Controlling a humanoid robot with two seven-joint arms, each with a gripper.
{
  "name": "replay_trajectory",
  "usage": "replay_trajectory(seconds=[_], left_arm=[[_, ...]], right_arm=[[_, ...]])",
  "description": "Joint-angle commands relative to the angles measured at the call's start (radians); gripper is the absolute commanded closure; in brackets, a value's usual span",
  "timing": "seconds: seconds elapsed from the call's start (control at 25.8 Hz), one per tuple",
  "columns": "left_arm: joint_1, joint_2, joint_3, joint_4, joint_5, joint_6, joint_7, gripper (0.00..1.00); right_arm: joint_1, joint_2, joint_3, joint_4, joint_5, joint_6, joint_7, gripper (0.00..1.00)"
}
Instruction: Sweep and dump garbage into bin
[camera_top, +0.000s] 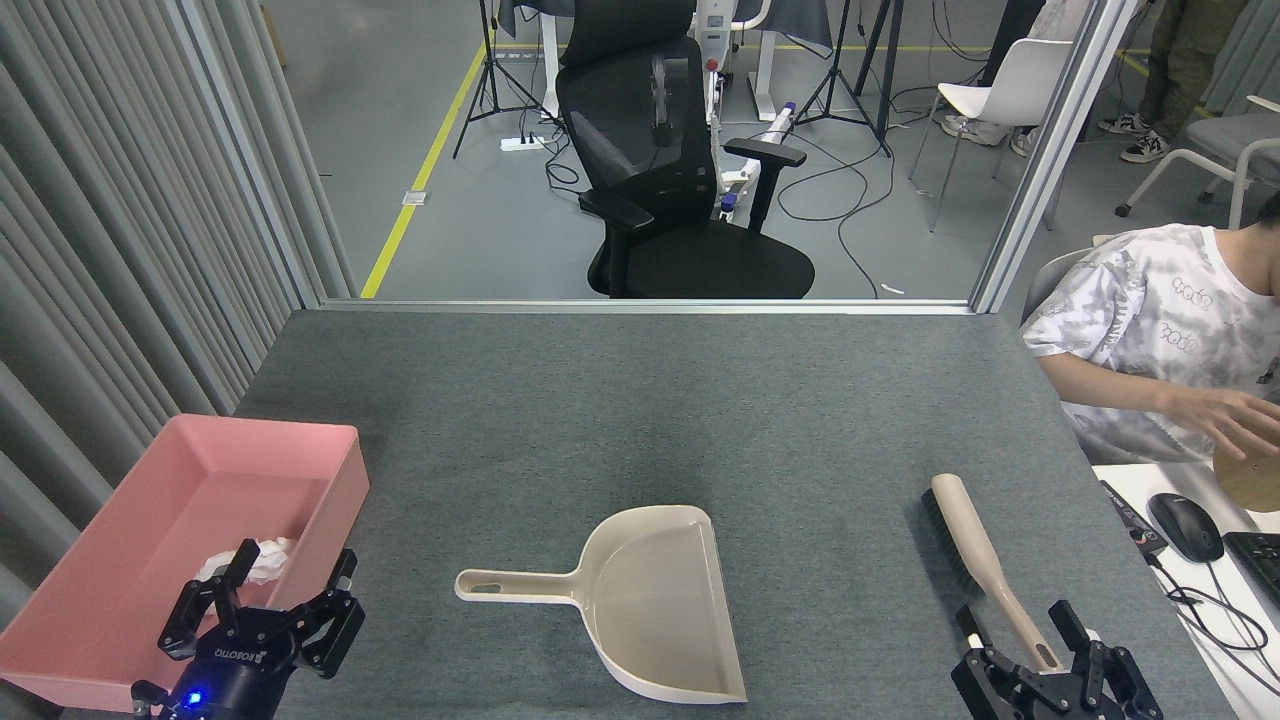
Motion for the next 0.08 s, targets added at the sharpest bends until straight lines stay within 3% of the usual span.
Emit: replay_trajectory(seconds=[0.0, 0.04], left_arm=[[-0.004, -0.001, 0.000, 0.001, 0.002, 0.001, -0.001, 0.00], [-0.004, -0.001, 0.000, -0.001, 0.002, 0.001, -0.001, 0.00]], right_arm=[[0.007, 0.000, 0.000, -0.001, 0.001, 0.000, 0.001, 0.01], [0.007, 0.000, 0.000, -0.001, 0.001, 0.000, 0.001, 0.01]])
